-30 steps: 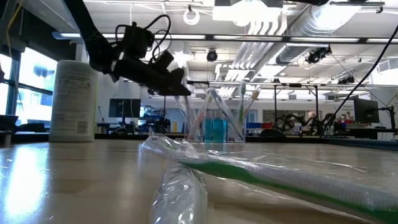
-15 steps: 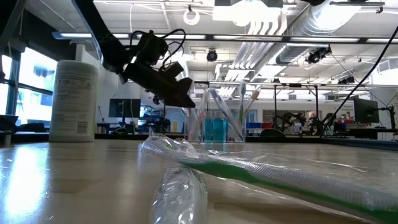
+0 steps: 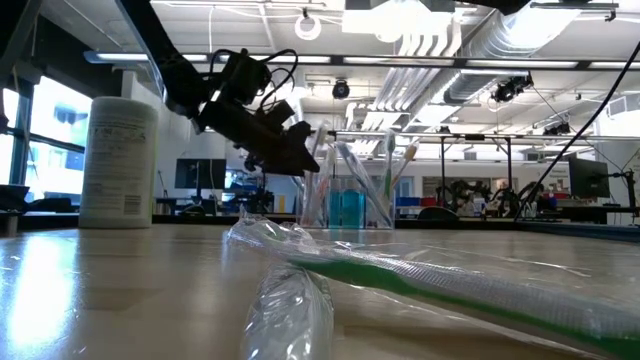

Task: Pick & Place toothbrushing station
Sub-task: Put the orange toothbrush into the transparent organizer, then put the green toothbrush into the transparent organizer

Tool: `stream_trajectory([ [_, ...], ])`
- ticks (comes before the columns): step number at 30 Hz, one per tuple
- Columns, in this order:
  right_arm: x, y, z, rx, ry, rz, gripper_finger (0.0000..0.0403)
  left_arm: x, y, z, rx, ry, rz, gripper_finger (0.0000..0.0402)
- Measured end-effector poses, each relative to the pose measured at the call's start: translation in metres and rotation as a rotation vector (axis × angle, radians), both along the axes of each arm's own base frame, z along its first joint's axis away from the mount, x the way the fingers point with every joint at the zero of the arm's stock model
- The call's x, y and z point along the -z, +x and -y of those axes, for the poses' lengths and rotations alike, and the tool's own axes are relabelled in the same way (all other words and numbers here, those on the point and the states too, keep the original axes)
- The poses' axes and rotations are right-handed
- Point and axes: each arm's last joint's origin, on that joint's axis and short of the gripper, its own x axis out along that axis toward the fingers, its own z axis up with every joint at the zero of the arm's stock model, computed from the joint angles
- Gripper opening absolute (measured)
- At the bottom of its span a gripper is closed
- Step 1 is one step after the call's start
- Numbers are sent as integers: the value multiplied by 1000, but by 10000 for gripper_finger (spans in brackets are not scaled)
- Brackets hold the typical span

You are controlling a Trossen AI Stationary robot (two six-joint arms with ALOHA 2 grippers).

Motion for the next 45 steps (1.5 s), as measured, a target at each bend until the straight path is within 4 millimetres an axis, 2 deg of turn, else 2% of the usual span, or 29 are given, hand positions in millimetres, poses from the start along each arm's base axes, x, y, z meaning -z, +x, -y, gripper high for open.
stream_trajectory([
  [4,0,0,-1,-42,13,-8,341,-5,-1,1,8,27,-3,258],
  [9,0,0,-2,-61,19,-12,341,-32,-8,4,26,122,15,259],
  [13,0,0,-2,-53,19,-7,341,-51,-18,10,29,131,20,260],
  [18,0,2,-2,-125,40,-25,341,-69,-29,26,168,101,-4,260],
  [23,1,6,4,-135,48,-34,341,-81,-32,57,285,104,-52,260],
  [31,2,13,13,-177,75,-54,341,-105,-35,115,368,164,-9,260],
  [36,2,15,15,-262,93,-71,341,-109,-41,149,414,174,-41,260],
  [45,2,13,7,-276,100,-82,341,-108,-45,203,505,128,-31,260],
])
